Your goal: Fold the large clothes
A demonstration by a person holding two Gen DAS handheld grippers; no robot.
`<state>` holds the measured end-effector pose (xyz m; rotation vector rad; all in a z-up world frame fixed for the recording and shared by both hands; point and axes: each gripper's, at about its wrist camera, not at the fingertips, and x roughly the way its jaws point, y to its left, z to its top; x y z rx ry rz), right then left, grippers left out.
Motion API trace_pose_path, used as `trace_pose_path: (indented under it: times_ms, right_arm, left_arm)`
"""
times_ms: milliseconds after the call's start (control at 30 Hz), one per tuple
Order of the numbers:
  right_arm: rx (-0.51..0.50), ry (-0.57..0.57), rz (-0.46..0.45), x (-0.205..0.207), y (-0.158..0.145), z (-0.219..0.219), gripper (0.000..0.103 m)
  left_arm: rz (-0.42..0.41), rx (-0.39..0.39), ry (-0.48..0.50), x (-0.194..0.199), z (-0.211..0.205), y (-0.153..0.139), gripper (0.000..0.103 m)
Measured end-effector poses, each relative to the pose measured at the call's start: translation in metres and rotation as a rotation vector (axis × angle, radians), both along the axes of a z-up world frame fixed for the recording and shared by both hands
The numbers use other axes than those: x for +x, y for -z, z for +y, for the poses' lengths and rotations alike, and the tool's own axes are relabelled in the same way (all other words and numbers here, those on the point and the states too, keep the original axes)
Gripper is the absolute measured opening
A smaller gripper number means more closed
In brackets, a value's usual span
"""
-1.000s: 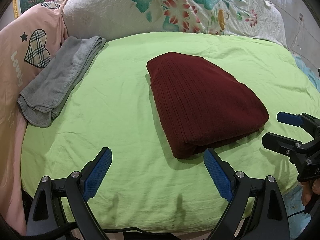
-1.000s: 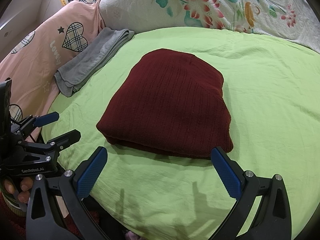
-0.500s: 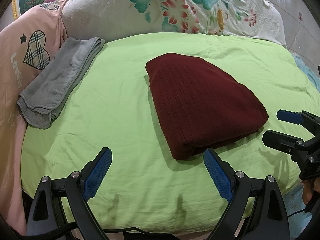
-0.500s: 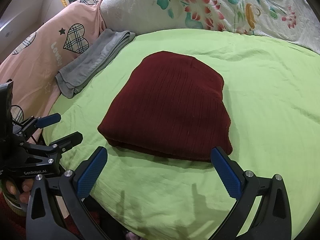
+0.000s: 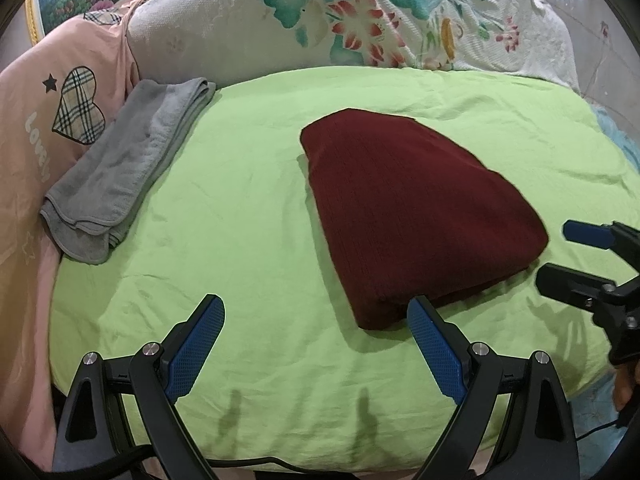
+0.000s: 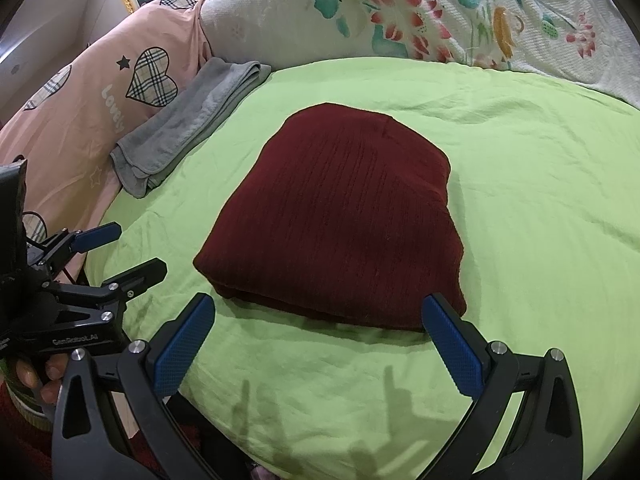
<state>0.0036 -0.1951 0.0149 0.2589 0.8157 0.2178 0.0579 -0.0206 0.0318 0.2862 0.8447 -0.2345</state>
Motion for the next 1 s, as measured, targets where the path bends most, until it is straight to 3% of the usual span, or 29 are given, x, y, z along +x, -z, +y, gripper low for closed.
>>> trace_pose_path:
  times_ms: [1000]
  right_arm:
    - [0.008, 0.013, 0.013, 0.023, 0.0, -0.01, 0.103]
  left_arm:
    - [0.032, -0.029, -0.004, 0.023, -0.004, -0.001, 0.093]
